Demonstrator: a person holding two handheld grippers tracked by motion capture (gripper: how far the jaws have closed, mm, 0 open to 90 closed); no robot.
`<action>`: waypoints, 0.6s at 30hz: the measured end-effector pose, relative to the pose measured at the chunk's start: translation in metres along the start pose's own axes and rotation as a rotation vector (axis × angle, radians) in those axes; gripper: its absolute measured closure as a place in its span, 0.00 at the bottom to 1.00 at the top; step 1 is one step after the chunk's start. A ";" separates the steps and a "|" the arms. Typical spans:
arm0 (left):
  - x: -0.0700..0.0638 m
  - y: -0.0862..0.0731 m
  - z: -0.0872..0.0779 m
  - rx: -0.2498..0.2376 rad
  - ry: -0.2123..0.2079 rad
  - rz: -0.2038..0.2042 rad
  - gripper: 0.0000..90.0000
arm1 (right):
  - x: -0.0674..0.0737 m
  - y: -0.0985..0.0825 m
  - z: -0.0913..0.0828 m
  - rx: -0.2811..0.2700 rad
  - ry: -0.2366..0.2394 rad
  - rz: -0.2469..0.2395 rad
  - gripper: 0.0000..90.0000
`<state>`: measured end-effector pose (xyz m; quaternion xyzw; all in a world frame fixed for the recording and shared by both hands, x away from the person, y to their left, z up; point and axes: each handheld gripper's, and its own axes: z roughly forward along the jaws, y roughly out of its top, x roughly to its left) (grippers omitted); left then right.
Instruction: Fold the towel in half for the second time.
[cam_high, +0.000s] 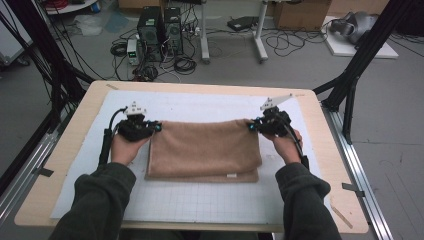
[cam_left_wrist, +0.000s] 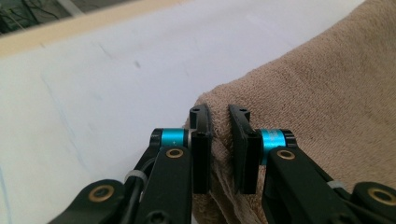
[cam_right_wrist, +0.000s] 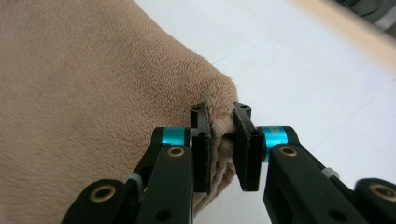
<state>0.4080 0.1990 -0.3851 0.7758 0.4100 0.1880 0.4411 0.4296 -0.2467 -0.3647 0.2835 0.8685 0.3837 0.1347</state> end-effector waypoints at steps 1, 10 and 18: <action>0.005 0.007 0.004 0.000 0.028 0.006 0.88 | -0.005 0.005 0.001 -0.007 -0.008 0.010 0.86; 0.004 -0.013 -0.004 0.023 0.031 -0.001 0.57 | -0.008 -0.004 0.016 0.038 0.017 0.092 0.59; -0.025 -0.050 -0.031 0.038 -0.038 0.092 0.65 | 0.030 -0.033 0.009 0.009 0.048 0.047 0.62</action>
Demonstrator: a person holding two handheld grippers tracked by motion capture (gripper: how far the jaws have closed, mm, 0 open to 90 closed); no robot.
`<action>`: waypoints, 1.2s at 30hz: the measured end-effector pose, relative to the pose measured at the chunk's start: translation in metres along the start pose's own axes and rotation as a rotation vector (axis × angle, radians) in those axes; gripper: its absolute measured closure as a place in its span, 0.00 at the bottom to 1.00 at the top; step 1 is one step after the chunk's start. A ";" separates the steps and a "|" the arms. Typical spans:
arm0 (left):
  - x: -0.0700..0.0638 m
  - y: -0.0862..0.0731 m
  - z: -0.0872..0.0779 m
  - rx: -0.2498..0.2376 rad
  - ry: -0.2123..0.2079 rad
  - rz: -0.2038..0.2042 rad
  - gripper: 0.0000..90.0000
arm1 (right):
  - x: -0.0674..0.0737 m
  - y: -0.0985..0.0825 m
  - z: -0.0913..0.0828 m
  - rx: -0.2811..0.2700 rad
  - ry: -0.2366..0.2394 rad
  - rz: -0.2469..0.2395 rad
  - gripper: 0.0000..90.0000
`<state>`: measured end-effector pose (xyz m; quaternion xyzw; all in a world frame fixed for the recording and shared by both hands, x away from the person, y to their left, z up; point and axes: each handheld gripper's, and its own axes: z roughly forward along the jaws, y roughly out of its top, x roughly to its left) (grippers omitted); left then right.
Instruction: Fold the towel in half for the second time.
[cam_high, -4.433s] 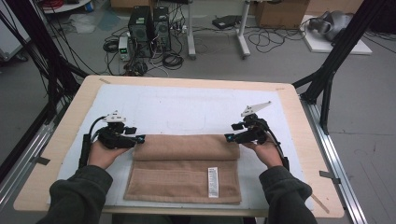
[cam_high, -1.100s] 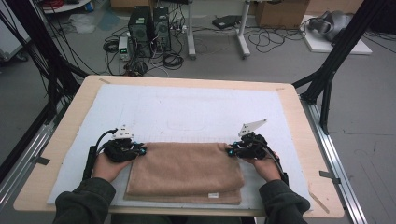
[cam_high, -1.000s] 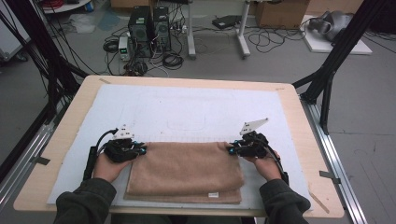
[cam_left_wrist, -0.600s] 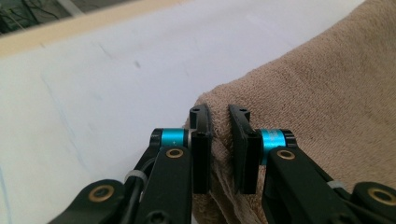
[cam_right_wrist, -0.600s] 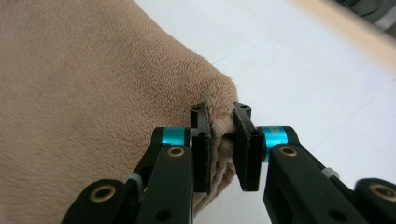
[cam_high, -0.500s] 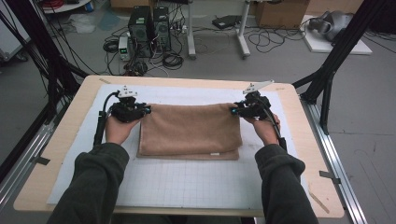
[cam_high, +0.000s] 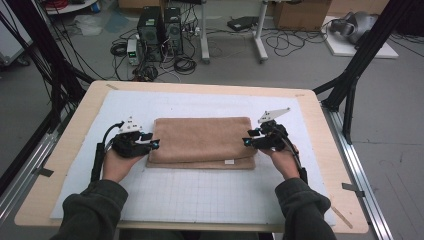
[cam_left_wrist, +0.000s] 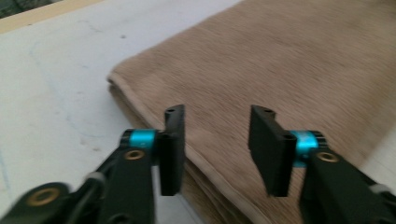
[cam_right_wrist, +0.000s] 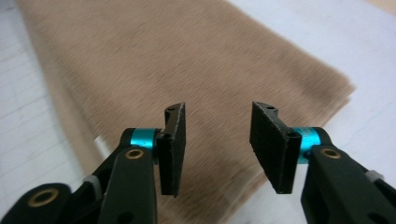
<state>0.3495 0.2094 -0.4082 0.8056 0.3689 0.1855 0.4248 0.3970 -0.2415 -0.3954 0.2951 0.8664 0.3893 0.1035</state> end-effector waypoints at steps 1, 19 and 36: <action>-0.002 -0.001 -0.002 0.009 -0.009 0.000 0.64 | 0.002 -0.004 0.001 0.000 0.000 0.000 0.63; -0.022 -0.017 0.018 0.126 -0.099 0.085 0.86 | 0.015 -0.039 0.015 0.049 0.042 0.001 0.77; -0.010 -0.004 -0.022 0.056 -0.052 0.108 0.93 | 0.041 -0.005 -0.011 0.002 0.088 -0.096 0.95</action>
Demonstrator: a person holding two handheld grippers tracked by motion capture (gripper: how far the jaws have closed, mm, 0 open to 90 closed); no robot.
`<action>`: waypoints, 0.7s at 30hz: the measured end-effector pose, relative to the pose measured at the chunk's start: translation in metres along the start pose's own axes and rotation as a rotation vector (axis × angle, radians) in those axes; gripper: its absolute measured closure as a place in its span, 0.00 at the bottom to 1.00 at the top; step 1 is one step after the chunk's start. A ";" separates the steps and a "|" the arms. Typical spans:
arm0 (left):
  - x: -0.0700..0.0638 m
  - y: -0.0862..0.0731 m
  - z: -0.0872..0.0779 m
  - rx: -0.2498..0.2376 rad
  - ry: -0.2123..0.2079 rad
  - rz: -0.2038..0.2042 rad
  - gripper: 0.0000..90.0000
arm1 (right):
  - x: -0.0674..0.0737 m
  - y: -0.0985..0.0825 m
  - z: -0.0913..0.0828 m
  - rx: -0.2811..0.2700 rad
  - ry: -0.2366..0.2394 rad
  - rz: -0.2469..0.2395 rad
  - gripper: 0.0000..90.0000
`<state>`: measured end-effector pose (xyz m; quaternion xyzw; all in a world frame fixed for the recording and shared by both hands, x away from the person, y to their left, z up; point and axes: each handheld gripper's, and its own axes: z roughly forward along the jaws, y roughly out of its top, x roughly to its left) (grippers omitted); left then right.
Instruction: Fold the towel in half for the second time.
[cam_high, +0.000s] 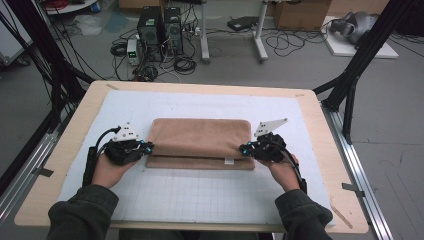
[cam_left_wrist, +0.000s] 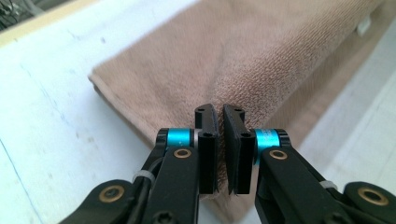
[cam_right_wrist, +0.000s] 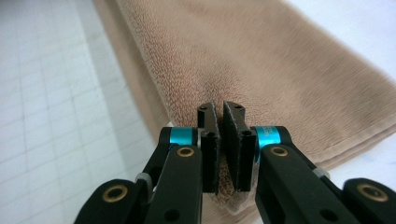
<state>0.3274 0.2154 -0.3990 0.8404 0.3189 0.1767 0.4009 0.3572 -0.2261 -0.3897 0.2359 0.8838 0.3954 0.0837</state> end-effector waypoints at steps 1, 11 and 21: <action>-0.002 -0.005 0.004 0.015 -0.001 0.000 0.92 | 0.002 -0.004 0.003 0.017 0.004 0.002 0.94; -0.003 -0.027 0.005 -0.029 -0.064 -0.092 0.67 | 0.003 -0.021 0.011 -0.035 0.066 0.070 0.79; -0.002 -0.042 0.012 0.004 -0.048 -0.118 0.79 | 0.008 -0.027 0.028 0.076 0.038 0.027 0.77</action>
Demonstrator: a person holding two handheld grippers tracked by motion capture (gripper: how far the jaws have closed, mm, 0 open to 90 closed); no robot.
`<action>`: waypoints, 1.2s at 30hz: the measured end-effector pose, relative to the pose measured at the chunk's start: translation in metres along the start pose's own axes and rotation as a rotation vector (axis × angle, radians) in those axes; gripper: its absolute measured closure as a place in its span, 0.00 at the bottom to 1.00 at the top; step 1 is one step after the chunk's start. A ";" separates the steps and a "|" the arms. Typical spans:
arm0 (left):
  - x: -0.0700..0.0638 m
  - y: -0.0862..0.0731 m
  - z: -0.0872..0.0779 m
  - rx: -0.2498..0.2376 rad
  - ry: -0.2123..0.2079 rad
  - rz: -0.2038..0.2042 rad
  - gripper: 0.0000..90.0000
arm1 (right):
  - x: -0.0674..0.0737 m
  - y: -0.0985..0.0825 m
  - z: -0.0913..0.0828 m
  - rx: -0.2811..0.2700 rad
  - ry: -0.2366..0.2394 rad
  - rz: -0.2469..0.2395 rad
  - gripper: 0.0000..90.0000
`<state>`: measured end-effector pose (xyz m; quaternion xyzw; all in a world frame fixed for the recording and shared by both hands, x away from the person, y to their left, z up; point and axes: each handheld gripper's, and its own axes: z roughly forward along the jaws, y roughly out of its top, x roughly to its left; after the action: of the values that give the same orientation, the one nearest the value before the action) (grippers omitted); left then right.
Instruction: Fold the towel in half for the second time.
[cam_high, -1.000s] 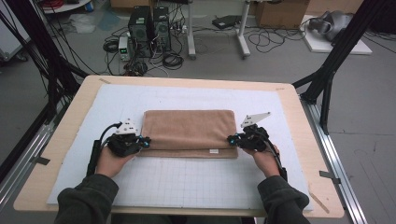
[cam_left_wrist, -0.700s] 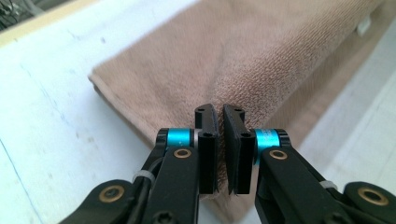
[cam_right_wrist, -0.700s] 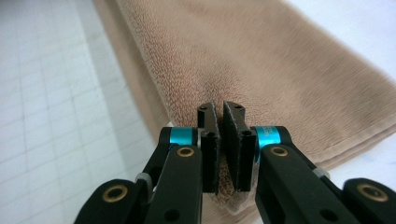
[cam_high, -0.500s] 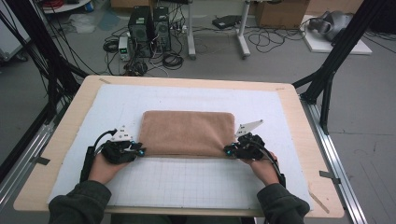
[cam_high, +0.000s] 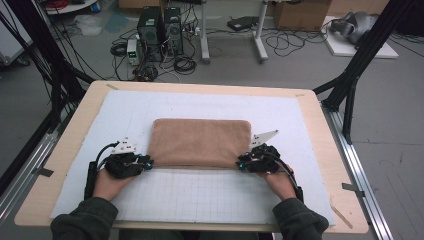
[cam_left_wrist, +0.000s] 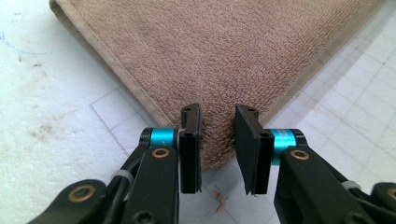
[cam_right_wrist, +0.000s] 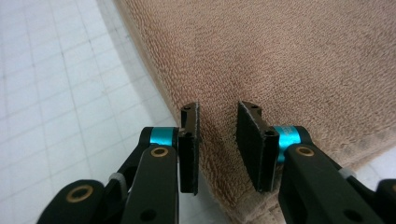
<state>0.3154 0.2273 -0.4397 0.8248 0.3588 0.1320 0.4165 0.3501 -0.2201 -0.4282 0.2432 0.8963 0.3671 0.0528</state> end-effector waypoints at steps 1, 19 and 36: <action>-0.001 0.000 0.000 -0.003 0.003 -0.001 0.78 | 0.000 0.000 0.000 0.001 -0.001 0.000 0.76; -0.004 0.003 -0.014 -0.079 -0.007 -0.050 0.34 | 0.003 0.005 -0.011 -0.131 -0.058 0.062 0.18; -0.010 -0.006 -0.031 -0.106 0.026 -0.057 0.12 | 0.011 -0.006 -0.038 -0.191 -0.108 0.068 0.13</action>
<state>0.2894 0.2413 -0.4247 0.7893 0.3800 0.1496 0.4586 0.3278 -0.2423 -0.4034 0.2868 0.8444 0.4386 0.1113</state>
